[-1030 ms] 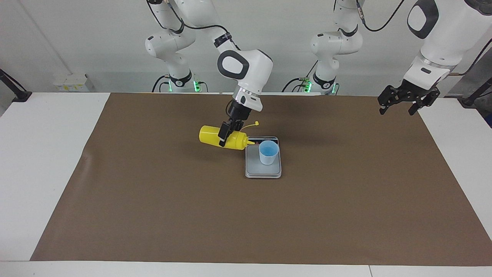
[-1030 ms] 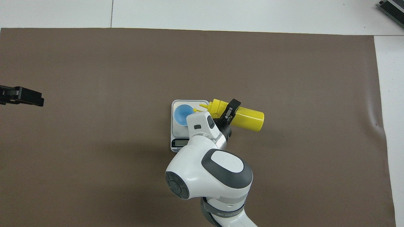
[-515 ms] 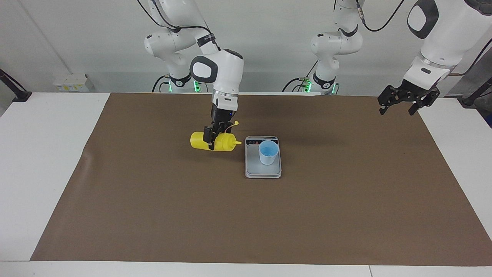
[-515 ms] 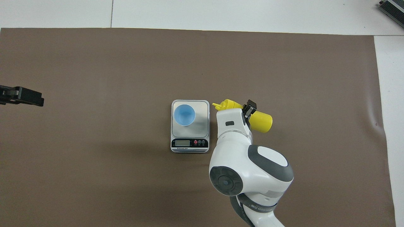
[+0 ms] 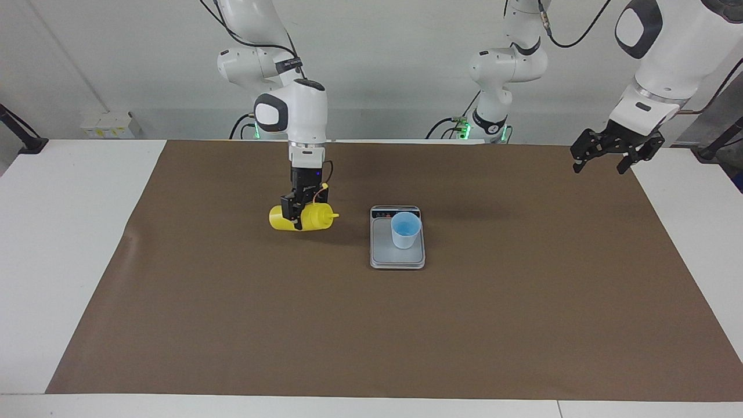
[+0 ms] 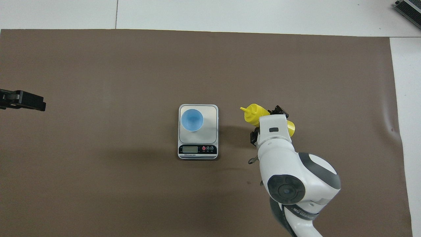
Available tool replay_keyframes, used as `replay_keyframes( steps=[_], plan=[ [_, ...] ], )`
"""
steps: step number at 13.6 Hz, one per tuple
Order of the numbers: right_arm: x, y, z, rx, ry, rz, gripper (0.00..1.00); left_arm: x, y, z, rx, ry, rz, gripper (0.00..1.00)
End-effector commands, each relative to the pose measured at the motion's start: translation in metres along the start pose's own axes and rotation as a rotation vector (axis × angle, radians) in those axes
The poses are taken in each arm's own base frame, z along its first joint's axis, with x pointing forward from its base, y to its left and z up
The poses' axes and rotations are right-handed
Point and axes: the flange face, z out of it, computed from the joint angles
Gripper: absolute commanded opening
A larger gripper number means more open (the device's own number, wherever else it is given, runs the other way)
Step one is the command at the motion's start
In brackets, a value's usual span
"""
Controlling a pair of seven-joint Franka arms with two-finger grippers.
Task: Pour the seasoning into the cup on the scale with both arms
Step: 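Turn the yellow bottle upright and carry it back with the right gripper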
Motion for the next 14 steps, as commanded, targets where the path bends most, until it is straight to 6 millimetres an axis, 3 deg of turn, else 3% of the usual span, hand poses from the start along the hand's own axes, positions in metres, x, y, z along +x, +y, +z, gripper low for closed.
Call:
replay_keyframes(
  steps=[1, 5, 8, 14],
  plan=[
    [-0.012, 0.013, -0.007, 0.004, 0.01, -0.032, 0.48, -0.009, -0.001, -0.002, -0.015, -0.001, -0.008, 1.0],
    [-0.005, 0.032, -0.005, 0.065, 0.004, 0.101, 0.48, -0.009, 0.0, -0.002, -0.015, -0.002, -0.007, 1.0],
    [-0.006, 0.046, -0.004, 0.131, 0.01, 0.098, 0.48, -0.009, 0.0, -0.002, -0.015, -0.001, -0.007, 1.0],
    [-0.028, 0.074, 0.004, 0.228, 0.055, 0.077, 0.48, -0.009, 0.0, -0.002, -0.015, -0.002, -0.007, 1.0]
  ],
)
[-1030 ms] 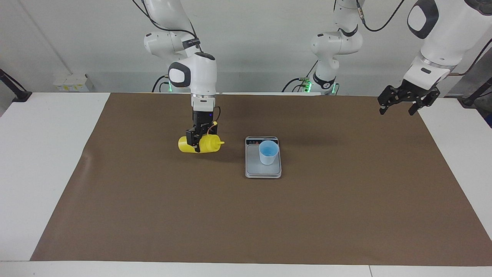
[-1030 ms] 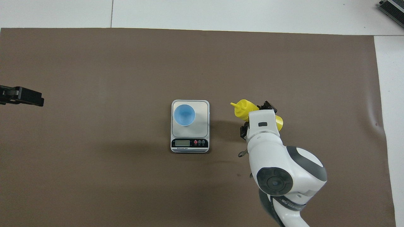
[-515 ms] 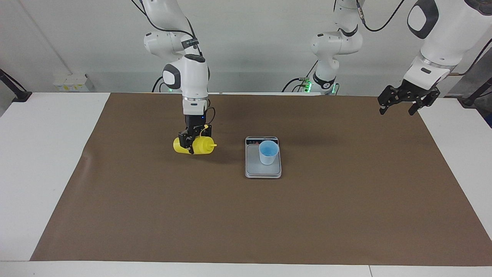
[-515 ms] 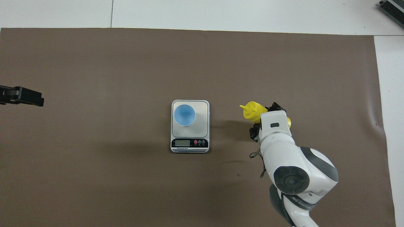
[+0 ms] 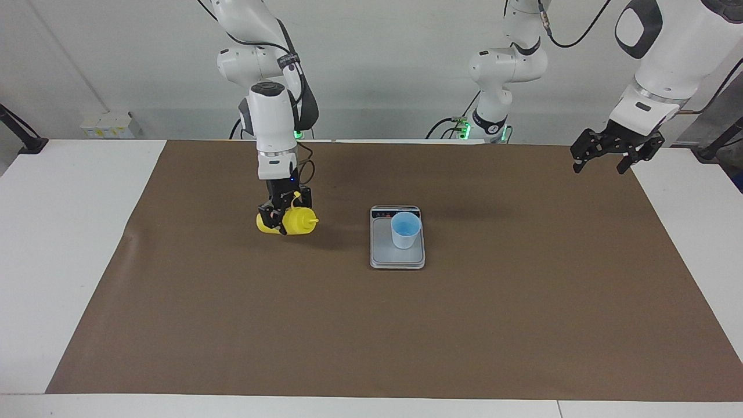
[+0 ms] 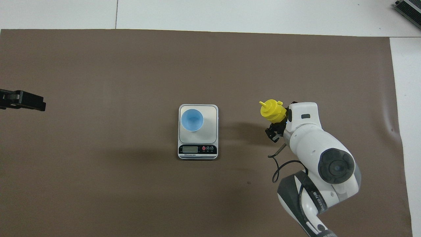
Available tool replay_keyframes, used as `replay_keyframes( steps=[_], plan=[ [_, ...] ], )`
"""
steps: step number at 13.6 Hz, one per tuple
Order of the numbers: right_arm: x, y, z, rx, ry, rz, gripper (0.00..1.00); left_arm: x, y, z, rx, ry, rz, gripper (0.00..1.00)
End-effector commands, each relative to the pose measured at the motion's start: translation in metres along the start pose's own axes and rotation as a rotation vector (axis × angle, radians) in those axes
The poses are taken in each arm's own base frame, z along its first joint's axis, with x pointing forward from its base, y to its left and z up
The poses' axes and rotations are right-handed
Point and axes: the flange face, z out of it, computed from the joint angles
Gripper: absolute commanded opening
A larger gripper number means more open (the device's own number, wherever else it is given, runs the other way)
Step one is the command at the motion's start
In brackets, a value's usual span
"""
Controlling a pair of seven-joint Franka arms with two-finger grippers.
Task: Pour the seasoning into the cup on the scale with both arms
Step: 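Turn the yellow bottle upright and carry it back with the right gripper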
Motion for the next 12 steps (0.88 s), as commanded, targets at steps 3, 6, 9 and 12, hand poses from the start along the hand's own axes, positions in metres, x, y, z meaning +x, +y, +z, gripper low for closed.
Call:
replay_keyframes(
  steps=[3, 6, 9, 12],
  plan=[
    [-0.023, 0.033, -0.007, 0.076, 0.048, -0.036, 0.48, -0.009, 0.0, -0.002, -0.015, 0.0, -0.007, 1.0],
    [-0.05, 0.056, -0.004, 0.145, 0.131, -0.055, 0.48, -0.009, -0.001, -0.002, -0.015, 0.0, -0.008, 1.0],
    [-0.096, 0.087, -0.001, 0.218, 0.225, -0.073, 0.48, -0.009, 0.0, -0.002, -0.015, 0.0, -0.007, 1.0],
    [-0.139, 0.104, 0.005, 0.295, 0.375, -0.066, 0.48, -0.009, 0.0, -0.002, -0.015, 0.0, -0.007, 1.0]
  ],
)
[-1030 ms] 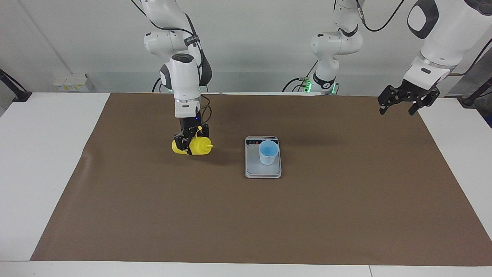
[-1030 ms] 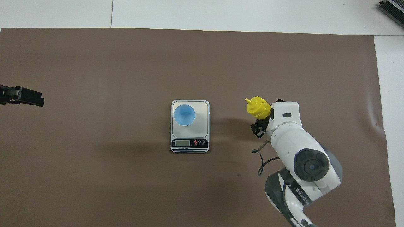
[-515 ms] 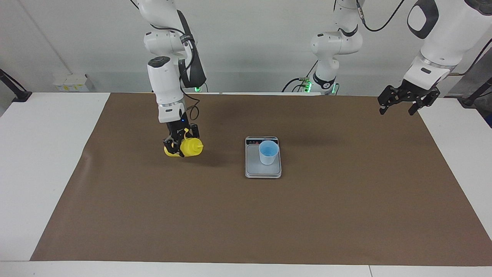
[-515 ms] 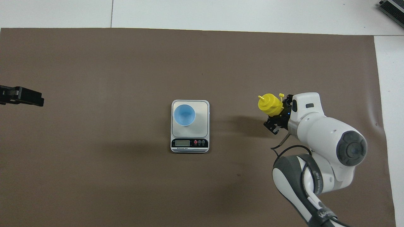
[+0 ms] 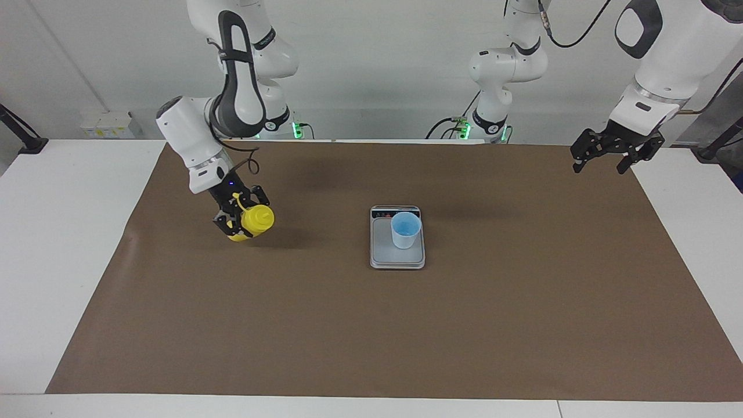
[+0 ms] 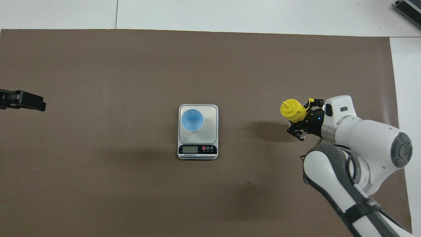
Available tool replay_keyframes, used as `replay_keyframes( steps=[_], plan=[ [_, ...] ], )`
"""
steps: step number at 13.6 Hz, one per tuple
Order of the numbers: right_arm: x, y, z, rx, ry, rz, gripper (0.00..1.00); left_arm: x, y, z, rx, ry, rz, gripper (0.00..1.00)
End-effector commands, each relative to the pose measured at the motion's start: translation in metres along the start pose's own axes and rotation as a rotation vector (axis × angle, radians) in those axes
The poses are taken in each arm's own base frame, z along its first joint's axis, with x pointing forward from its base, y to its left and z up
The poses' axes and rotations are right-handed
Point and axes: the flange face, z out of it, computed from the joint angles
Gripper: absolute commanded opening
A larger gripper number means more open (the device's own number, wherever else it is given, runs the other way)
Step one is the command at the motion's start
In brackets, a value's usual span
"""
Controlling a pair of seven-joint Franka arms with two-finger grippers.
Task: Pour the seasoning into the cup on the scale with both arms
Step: 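Turn the yellow bottle upright and carry it back with the right gripper, then lower the yellow bottle onto the table and release it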
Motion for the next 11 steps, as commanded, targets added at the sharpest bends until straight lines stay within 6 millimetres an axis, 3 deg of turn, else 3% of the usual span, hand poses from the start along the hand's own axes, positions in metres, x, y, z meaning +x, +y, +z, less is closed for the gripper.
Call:
replay_keyframes(
  steps=[1, 11],
  plan=[
    [-0.021, 0.009, -0.019, 0.035, 0.148, -0.014, 0.48, -0.009, -0.001, -0.002, -0.015, 0.0, -0.008, 1.0],
    [-0.101, 0.019, -0.054, 0.133, 0.458, -0.031, 0.48, -0.009, 0.0, -0.002, -0.015, -0.001, -0.007, 1.0]
  ],
)
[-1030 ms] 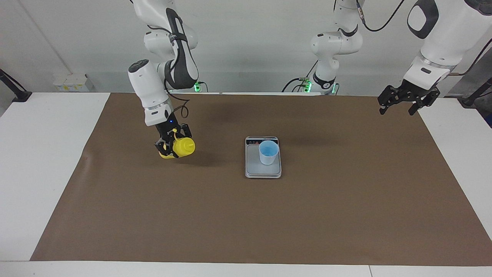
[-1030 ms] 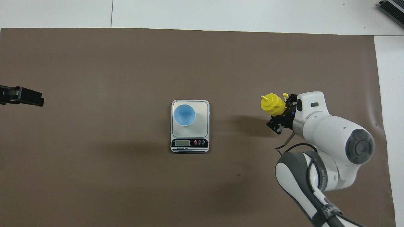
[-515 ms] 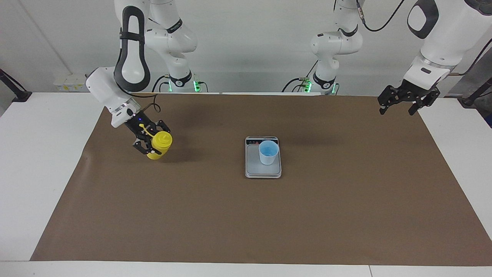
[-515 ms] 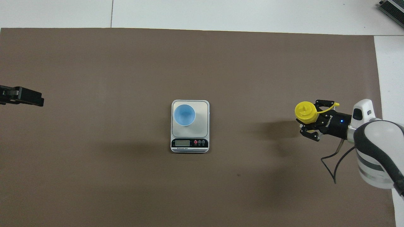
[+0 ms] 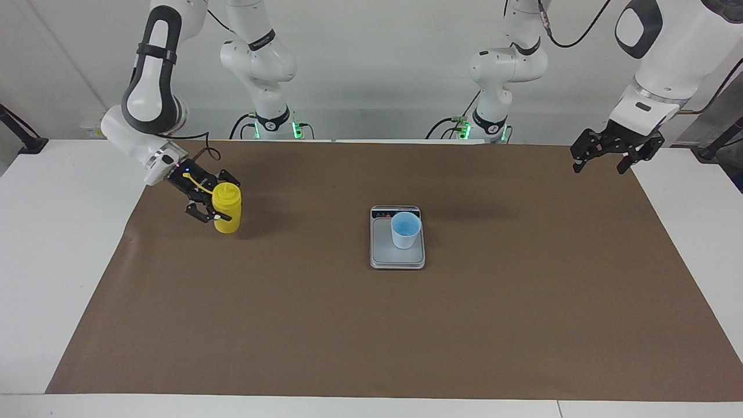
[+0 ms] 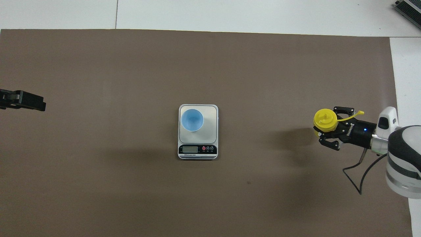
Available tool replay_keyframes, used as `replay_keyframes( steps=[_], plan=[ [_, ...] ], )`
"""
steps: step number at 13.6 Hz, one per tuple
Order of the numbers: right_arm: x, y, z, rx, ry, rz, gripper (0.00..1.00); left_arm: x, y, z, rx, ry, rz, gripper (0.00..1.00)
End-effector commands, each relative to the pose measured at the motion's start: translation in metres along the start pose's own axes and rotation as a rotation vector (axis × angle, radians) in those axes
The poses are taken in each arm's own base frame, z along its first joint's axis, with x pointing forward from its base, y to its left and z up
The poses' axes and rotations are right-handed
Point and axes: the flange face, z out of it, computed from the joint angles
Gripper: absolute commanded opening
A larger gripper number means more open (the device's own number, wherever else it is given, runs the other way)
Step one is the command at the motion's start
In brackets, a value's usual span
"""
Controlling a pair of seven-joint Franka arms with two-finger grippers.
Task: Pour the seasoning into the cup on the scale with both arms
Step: 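Lower the yellow bottle onto the table and release it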
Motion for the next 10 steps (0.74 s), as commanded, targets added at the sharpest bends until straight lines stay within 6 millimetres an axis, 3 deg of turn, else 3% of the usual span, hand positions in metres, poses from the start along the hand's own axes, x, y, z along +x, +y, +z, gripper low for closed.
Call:
replay_keyframes(
  steps=[1, 5, 8, 10],
  plan=[
    [-0.008, -0.002, -0.011, -0.007, 0.078, -0.018, 0.48, -0.009, -0.001, -0.002, -0.015, -0.002, -0.008, 1.0],
    [-0.027, -0.003, -0.01, 0.015, 0.172, 0.004, 0.48, -0.009, -0.001, -0.002, -0.015, 0.0, -0.008, 1.0],
    [-0.055, -0.002, -0.002, 0.032, 0.199, -0.001, 0.48, -0.009, 0.0, -0.002, -0.015, -0.002, -0.007, 1.0],
    [-0.06, 0.0, 0.001, 0.02, 0.218, -0.001, 0.48, -0.009, 0.0, -0.002, -0.015, 0.0, -0.007, 1.0]
  ],
)
